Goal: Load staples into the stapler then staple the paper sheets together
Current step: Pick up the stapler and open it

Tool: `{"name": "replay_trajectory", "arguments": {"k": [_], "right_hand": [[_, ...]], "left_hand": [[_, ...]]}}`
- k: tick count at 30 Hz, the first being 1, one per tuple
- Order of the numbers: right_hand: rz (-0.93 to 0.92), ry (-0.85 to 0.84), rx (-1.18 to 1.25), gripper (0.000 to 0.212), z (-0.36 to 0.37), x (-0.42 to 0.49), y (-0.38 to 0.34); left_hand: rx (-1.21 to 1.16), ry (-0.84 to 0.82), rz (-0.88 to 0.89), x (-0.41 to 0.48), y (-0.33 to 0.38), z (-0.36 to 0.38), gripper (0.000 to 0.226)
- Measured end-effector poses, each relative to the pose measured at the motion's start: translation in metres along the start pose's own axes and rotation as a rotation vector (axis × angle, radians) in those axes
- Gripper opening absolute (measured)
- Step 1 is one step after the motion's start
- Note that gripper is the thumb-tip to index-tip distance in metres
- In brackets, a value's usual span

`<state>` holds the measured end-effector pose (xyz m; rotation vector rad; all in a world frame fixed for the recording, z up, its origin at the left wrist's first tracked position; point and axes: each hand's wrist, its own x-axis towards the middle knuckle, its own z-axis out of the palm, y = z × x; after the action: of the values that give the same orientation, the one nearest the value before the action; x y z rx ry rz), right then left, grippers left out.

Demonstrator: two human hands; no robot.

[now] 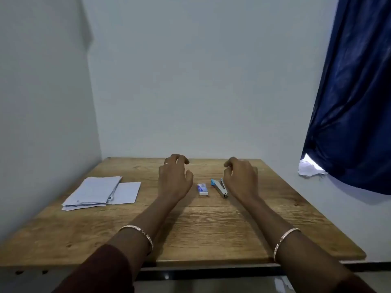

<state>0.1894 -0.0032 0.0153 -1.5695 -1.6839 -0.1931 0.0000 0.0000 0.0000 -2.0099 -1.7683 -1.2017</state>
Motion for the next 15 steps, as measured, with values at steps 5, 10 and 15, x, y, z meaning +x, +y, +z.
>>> {"name": "replay_trajectory", "arguments": {"k": [5,10,15], "right_hand": [[0.309,-0.306,0.085,0.014,0.032,0.011,0.016],[0.417,-0.395,0.119,0.019,0.052,0.037,0.025],[0.450,-0.441,0.070,0.018,0.073,0.061,0.027]], "left_hand": [[-0.152,-0.149,-0.237,0.014,0.005,0.029,0.027],[-0.287,-0.203,-0.286,0.024,0.005,0.054,0.020],[-0.421,-0.270,-0.369,0.036,-0.002,0.075,0.012]]}}
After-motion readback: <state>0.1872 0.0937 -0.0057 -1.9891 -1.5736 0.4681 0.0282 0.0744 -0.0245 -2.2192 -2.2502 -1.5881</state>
